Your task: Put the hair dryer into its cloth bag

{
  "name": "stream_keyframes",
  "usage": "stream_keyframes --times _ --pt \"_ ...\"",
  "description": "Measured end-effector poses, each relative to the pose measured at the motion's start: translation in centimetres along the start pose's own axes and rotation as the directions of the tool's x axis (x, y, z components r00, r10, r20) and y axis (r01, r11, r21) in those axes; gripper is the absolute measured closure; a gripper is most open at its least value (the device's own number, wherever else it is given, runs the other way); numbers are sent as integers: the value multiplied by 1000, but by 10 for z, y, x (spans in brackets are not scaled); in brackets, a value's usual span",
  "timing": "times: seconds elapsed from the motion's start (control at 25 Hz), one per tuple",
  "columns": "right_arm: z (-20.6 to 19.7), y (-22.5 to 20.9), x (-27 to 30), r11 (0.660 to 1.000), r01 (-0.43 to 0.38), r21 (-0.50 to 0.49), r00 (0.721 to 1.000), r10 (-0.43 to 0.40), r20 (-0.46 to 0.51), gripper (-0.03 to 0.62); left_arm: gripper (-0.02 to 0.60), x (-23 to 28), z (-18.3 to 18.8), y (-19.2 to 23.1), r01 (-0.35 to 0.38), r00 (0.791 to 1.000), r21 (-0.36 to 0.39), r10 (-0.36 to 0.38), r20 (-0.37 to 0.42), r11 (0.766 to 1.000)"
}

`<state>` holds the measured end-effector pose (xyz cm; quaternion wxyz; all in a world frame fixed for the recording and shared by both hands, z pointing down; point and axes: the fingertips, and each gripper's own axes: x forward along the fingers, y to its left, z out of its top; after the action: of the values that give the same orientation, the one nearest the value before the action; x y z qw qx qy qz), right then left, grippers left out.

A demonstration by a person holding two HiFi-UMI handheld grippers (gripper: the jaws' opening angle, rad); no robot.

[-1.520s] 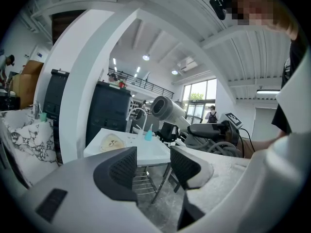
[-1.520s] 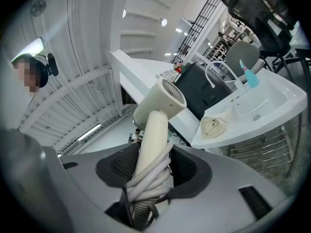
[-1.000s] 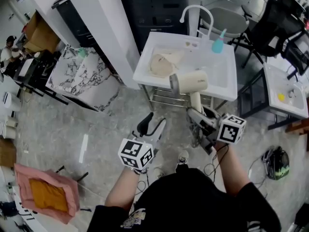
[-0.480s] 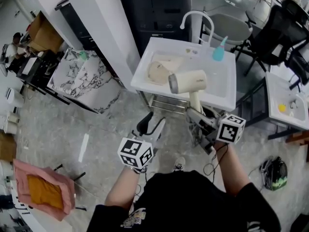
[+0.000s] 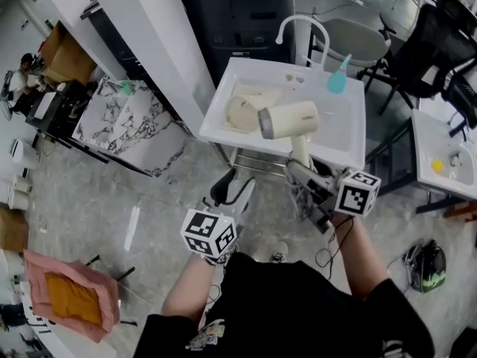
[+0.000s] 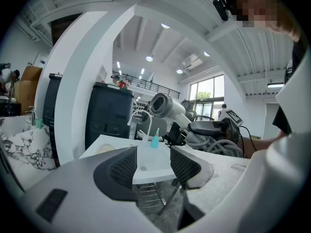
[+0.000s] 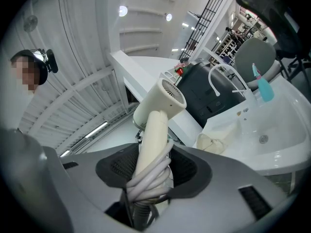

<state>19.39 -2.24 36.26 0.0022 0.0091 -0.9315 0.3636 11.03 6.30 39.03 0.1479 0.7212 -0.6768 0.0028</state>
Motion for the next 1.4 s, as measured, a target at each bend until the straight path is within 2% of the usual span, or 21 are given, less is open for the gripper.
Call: stream_keyframes --times 0.16,0.32,0.64,0.96,1.16,1.4 --pt "7 5 22 998 -4 -57 1000 4 -2 399 377 5 1 21 19 1000 -7 -18 2 1000" --pt "8 5 48 998 21 -67 1000 -20 11 399 377 10 6 52 57 998 -16 -57 7 998" --pt "17 3 122 995 88 -50 990 -82 113 399 377 12 21 138 156 987 -8 -157 -22 988" --pt "19 11 193 982 181 -55 967 -168 192 399 377 8 40 218 257 966 17 -256 -44 966" --pt "19 19 219 973 224 -53 949 -206 240 399 377 4 48 246 319 946 30 -316 -65 947" --pt "22 25 236 964 261 -49 935 -240 261 399 377 5 49 269 346 936 24 -344 -76 938"
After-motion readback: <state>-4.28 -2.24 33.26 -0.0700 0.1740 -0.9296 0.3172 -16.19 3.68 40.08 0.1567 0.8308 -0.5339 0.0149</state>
